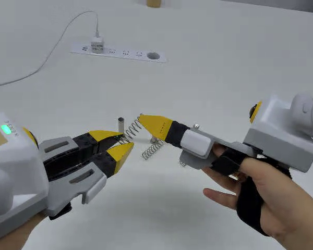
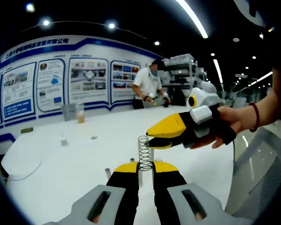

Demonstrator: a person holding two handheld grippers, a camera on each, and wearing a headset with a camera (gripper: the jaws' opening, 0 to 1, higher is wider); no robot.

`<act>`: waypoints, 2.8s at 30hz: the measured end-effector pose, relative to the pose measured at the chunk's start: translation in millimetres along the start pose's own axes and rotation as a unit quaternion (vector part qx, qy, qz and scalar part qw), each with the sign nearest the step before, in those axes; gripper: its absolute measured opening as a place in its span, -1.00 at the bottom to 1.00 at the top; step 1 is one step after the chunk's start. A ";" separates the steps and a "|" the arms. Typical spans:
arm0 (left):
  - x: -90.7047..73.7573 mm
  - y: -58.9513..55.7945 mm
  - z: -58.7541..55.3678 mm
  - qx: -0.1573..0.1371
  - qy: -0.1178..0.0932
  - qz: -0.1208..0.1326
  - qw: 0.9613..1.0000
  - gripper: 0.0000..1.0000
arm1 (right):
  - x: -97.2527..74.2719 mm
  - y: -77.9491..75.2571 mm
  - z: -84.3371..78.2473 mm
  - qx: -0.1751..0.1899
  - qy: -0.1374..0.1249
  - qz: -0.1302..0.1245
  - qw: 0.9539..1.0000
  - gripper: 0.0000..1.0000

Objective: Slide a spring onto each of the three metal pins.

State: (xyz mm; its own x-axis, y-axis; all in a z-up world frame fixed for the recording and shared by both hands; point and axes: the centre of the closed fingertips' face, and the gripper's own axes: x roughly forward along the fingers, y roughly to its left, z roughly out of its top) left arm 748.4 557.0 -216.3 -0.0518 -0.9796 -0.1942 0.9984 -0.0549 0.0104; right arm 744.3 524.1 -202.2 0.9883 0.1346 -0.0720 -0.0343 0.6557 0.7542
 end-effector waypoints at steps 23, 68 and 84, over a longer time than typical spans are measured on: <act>-0.4 -8.4 2.2 0.017 -0.009 -0.017 1.000 -0.80 | -0.1 11.8 -4.3 0.052 -0.013 0.034 0.998 -0.77; -1.3 -1.1 -44.5 -0.012 0.095 -0.002 0.995 0.27 | 61.3 -30.3 22.7 -0.264 0.016 -0.052 0.963 -0.78; -0.7 0.6 -53.5 -0.021 0.108 -0.002 0.994 0.57 | 84.9 -53.1 19.8 -0.296 0.026 -0.068 0.952 -0.78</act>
State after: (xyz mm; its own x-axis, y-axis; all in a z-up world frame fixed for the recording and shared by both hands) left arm 750.2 568.0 -268.6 -0.0544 -0.9148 -0.4003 0.9985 -0.0462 -0.0301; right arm 833.0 486.0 -235.5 0.9813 0.0444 -0.1873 0.0010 0.9717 0.2360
